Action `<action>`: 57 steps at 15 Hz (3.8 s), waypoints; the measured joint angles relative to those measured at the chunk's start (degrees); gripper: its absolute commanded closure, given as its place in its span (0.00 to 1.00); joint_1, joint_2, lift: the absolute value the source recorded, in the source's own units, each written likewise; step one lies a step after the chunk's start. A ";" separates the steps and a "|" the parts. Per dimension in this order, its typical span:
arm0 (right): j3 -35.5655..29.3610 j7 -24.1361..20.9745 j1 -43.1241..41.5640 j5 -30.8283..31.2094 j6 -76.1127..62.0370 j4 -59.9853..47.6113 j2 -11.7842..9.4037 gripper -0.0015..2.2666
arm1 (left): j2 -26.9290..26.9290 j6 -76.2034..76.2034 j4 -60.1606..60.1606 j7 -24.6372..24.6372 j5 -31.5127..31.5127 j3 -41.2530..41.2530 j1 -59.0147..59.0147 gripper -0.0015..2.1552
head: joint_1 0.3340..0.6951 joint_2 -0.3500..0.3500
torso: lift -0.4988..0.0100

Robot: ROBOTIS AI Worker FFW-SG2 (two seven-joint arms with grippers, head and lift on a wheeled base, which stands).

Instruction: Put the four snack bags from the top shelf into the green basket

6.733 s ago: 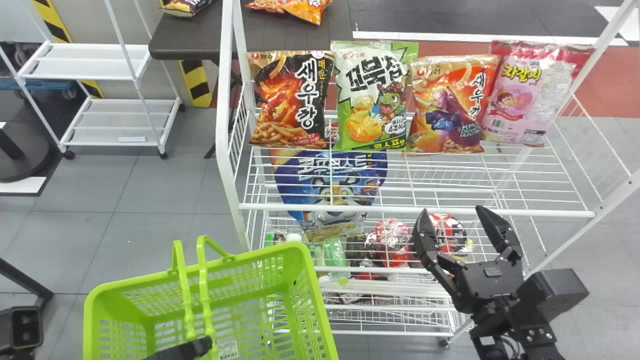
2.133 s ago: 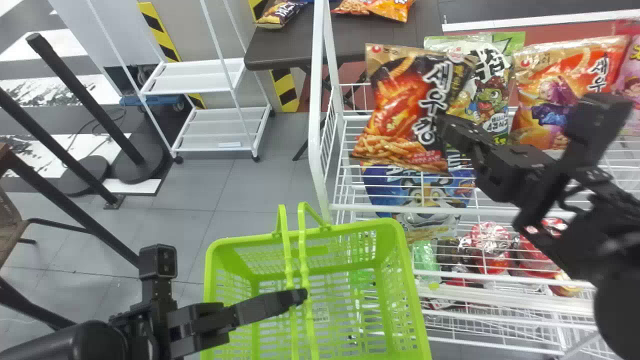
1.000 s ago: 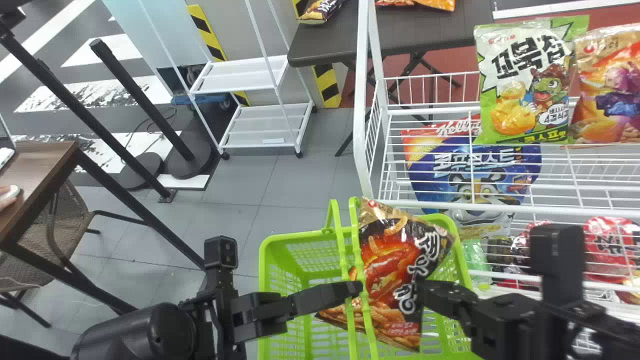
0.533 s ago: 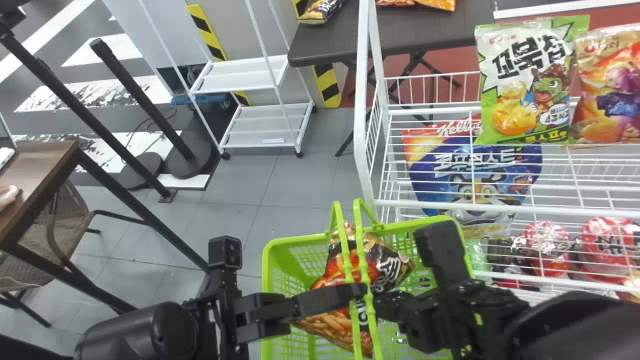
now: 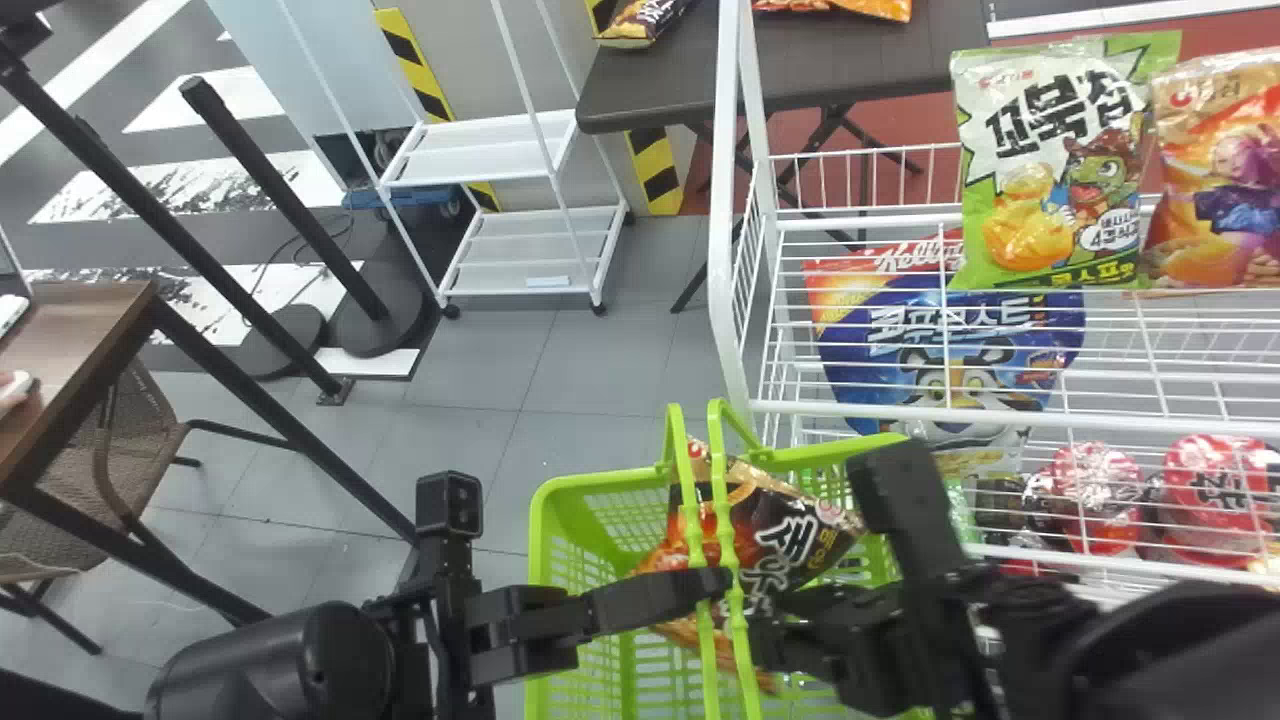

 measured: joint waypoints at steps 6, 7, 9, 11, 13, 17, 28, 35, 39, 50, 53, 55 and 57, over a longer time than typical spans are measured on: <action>-24.34 3.52 5.38 -11.07 -0.61 -12.11 -0.21 0.02 | 0.05 0.00 0.15 0.00 -0.08 -0.32 -0.16 1.00 | 1.00 0.88 | 0.98; -26.52 3.12 5.02 -11.39 -4.71 -11.60 -0.16 0.02 | 0.03 0.00 0.18 0.00 -0.09 -0.37 -0.18 1.00 | 1.00 0.76 | 0.98; -28.96 0.70 2.56 -8.72 -16.48 -8.30 -0.12 0.02 | -0.03 0.00 0.27 0.00 -0.19 -0.40 -0.18 1.00 | 1.00 0.64 | 0.98; -29.35 -0.99 -1.98 -5.16 -22.31 -3.23 -0.16 0.03 | -0.09 0.00 0.38 0.00 -0.25 -0.37 -0.18 1.00 | 1.00 0.57 | 0.98; -28.57 -1.67 -6.79 -2.55 -25.50 2.79 -0.13 0.03 | -0.12 0.00 0.51 0.00 -0.25 -0.35 -0.13 1.00 | 1.00 0.53 | 0.98; -23.94 -3.75 -17.33 0.21 -37.46 20.19 0.01 0.03 | -0.33 0.00 0.58 0.00 -0.31 -0.35 -0.08 1.00 | 1.00 0.55 | 0.98; -15.26 -7.58 -30.62 7.98 -42.66 41.25 1.63 0.96 | -0.18 -0.18 0.95 0.00 -0.34 -0.44 0.09 1.00 | 1.00 0.63 | 0.98; -14.88 -8.69 -29.31 9.49 -39.78 39.18 1.65 0.99 | -0.12 -0.18 1.20 0.00 -0.25 -0.44 0.09 1.00 | 1.00 0.63 | 0.98; -15.14 -7.86 -26.98 9.55 -39.55 34.77 1.64 0.99 | -0.11 -0.18 1.39 0.00 -0.25 -0.26 0.13 1.00 | 1.00 0.64 | 0.98; -17.15 -6.19 0.63 4.29 -17.41 -12.46 0.60 0.99 | 0.47 -0.01 2.35 0.00 -0.21 0.16 -0.88 1.00 | 1.00 0.72 | 0.98; -16.14 -5.37 6.65 0.61 -9.33 -20.80 -0.37 0.99 | 0.47 0.01 2.45 0.00 -0.25 -0.13 -1.30 1.00 | 1.00 0.80 | 0.98; -14.76 -4.23 8.61 -1.73 -3.04 -22.64 -0.62 0.99 | 0.47 0.02 2.45 0.00 -0.25 -0.28 -1.40 1.00 | 1.00 0.87 | 0.98; -12.81 -4.10 9.64 -2.81 2.27 -23.39 -1.03 0.99 | 0.48 0.20 2.45 0.00 -0.25 -0.29 -1.41 1.00 | 1.00 0.94 | 0.98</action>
